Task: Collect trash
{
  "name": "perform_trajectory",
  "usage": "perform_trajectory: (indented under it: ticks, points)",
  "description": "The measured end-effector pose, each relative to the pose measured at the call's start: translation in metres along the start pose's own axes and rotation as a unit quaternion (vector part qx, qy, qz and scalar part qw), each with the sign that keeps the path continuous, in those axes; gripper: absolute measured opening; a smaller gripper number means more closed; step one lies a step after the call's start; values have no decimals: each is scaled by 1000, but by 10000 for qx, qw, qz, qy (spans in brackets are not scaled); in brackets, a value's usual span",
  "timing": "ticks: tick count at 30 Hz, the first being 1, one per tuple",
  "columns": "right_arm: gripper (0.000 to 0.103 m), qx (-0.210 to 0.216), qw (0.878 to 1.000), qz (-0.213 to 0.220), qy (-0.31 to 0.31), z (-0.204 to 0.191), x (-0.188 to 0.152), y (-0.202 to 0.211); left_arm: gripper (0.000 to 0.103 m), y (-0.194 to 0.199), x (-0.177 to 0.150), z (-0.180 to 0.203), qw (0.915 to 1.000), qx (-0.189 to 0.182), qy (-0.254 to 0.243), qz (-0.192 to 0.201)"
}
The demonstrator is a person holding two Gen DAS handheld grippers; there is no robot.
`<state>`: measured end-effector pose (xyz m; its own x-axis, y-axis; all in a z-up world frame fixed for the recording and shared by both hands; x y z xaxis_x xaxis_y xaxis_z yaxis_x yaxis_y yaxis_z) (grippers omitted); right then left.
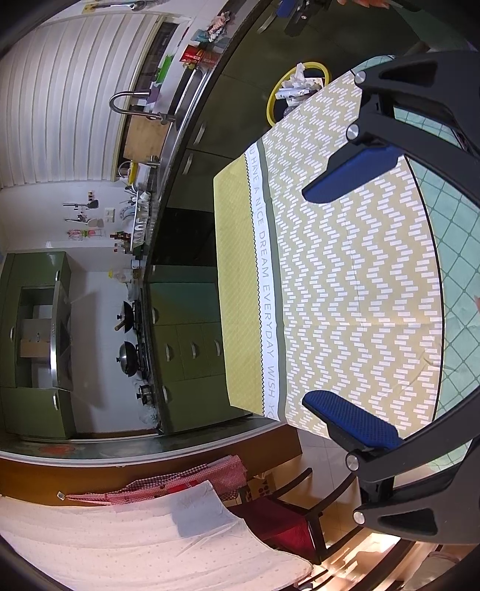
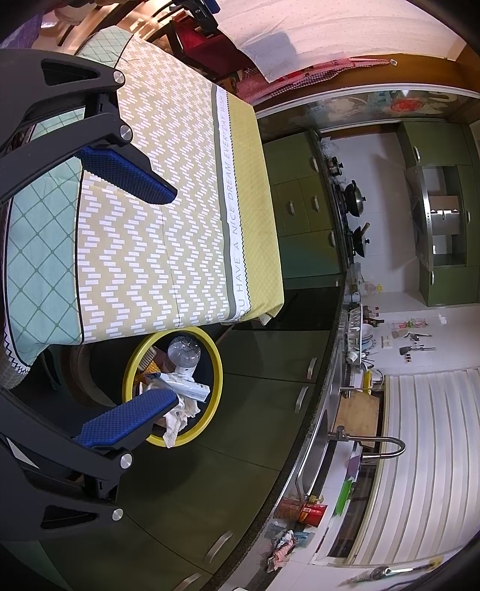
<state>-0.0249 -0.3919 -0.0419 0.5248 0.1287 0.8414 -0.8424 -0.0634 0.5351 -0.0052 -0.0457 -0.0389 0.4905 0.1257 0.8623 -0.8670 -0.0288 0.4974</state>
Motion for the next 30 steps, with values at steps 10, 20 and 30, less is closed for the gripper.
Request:
perform_trajectory:
  ticks: [10, 20, 30]
  points:
    - [98, -2, 10000, -6, -4, 0, 0, -1, 97, -2, 1, 2, 10000, -23, -46, -5]
    - [98, -7, 10000, -20, -12, 0, -2, -2, 96, -3, 2, 1, 10000, -45, -46, -17]
    - [98, -27, 10000, -43, -23, -1, -4, -4, 96, -5, 1, -1, 10000, -54, -60, -40]
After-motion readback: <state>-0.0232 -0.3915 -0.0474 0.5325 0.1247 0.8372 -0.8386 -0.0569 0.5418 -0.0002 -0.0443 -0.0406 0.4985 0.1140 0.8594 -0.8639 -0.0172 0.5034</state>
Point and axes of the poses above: each gripper's, at about its wrist camera, not at the fingertips, and y roughly against the way its jaws point, z to its right, x to its top, the point moved 6 cm from there along -y, roughly the way its jaws point, and after that the axes turned 8 degrees about y, right-handed, at the moved point
